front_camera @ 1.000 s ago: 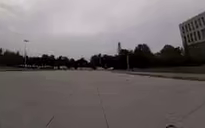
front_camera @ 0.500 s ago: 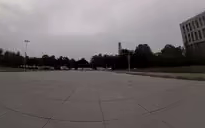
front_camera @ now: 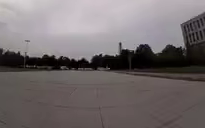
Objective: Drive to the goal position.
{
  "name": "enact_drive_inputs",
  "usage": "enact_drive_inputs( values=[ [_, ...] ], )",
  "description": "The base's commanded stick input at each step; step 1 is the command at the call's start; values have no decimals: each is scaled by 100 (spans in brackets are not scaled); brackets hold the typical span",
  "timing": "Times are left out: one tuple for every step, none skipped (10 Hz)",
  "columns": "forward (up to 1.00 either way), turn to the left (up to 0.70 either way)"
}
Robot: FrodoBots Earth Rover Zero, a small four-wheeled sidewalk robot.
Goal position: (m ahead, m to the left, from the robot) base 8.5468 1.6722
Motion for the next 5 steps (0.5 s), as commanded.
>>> enact_drive_inputs(
  values=[
    [70, 1],
    [70, 1],
    [70, 1],
    [70, 1],
    [70, 1]
  ],
)
